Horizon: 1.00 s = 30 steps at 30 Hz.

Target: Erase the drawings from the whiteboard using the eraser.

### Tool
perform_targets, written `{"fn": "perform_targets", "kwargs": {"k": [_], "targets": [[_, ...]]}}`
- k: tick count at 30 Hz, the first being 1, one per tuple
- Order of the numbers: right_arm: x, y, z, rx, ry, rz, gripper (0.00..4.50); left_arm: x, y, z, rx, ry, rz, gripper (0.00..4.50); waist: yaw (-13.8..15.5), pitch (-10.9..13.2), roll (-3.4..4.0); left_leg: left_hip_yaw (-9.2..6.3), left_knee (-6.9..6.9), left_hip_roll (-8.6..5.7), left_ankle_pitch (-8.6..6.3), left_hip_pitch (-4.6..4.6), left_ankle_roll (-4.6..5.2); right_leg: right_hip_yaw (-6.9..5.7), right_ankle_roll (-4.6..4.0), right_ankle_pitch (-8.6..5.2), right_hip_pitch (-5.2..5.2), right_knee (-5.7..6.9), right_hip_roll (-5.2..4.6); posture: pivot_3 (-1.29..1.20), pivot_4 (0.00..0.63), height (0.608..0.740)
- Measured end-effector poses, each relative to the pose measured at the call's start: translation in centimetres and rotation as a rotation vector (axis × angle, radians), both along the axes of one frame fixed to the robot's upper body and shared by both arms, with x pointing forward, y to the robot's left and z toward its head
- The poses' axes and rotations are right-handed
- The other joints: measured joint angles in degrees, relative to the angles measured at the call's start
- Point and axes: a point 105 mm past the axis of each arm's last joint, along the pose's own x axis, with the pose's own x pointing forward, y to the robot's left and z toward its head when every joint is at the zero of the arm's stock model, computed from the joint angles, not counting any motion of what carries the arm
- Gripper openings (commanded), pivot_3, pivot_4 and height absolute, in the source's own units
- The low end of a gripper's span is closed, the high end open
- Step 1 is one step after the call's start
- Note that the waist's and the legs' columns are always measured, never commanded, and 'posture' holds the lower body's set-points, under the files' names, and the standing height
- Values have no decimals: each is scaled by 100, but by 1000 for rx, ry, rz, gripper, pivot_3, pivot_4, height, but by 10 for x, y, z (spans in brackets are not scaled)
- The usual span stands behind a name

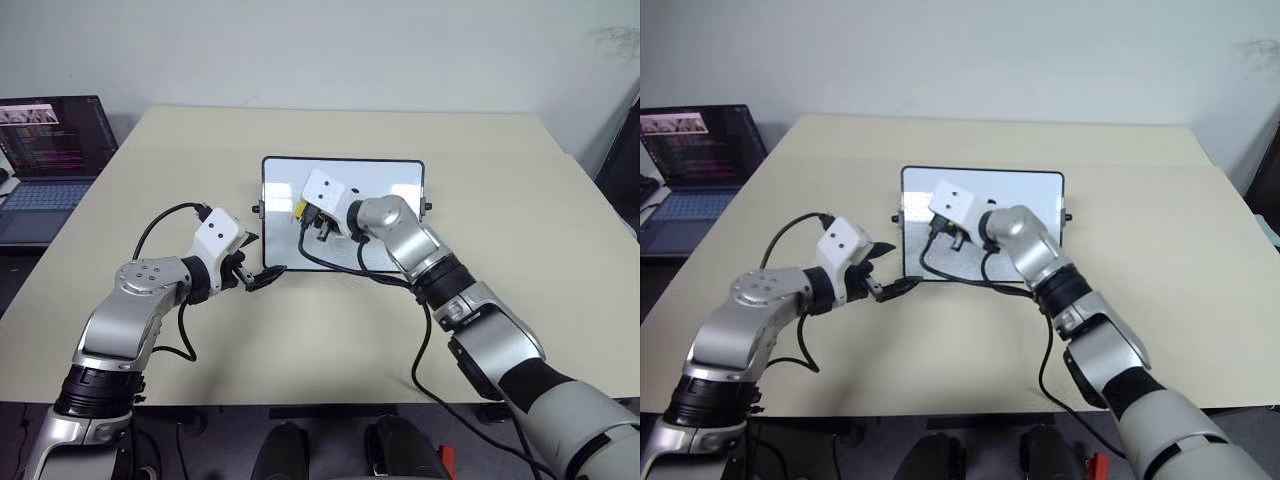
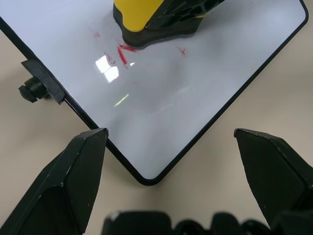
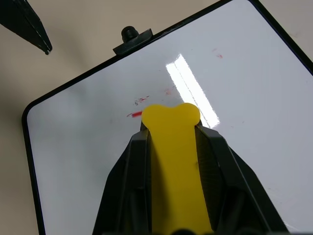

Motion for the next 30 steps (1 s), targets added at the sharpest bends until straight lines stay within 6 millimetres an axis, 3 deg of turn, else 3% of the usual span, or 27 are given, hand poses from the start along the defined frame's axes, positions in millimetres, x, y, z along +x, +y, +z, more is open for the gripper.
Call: {"fn": "perform_targets", "kwargs": {"k": [7, 11, 17, 20, 26, 30], "targets": [[-17, 8, -25, -110, 50, 105, 966, -2, 1, -5, -1, 14, 6, 4500, -3, 0, 1, -1, -4, 1, -1, 0, 0, -2, 0, 0, 0, -4, 0, 0, 150, 740], [-15, 10, -22, -86, 35, 89, 966, -3, 2, -7, -2, 21, 11, 4500, -3, 0, 0, -2, -1, 2, 0, 3, 1, -2, 3, 0, 1, 0, 0, 0, 150, 740], [0, 12, -2, -17, -36, 8, 966, -3, 0, -6, -3, 13, 9, 4500, 18, 3, 2, -5, -1, 2, 2, -5, 3, -6, -4, 4, -1, -7, 1, 0, 150, 740], [-2, 13, -3, -23, -22, 27, 965, -3, 0, -5, -4, 9, 15, 4500, 7, 2, 1, -3, -5, 3, 2, -9, 4, -5, -3, 5, 0, -21, 1, 0, 150, 740], [-16, 15, -24, -61, 52, 96, 965, -3, 0, -5, -5, 7, 13, 4500, 5, 3, 2, -5, -9, 3, 2, -12, 4, -7, -2, 6, 0, -28, 1, 0, 150, 740], [-9, 18, -14, -23, -6, 49, 965, -3, -1, -5, -5, 6, 12, 4500, 6, 5, 5, -7, -6, 4, 3, -11, 5, -9, -3, 12, 0, -26, 1, 0, 150, 740]]}}
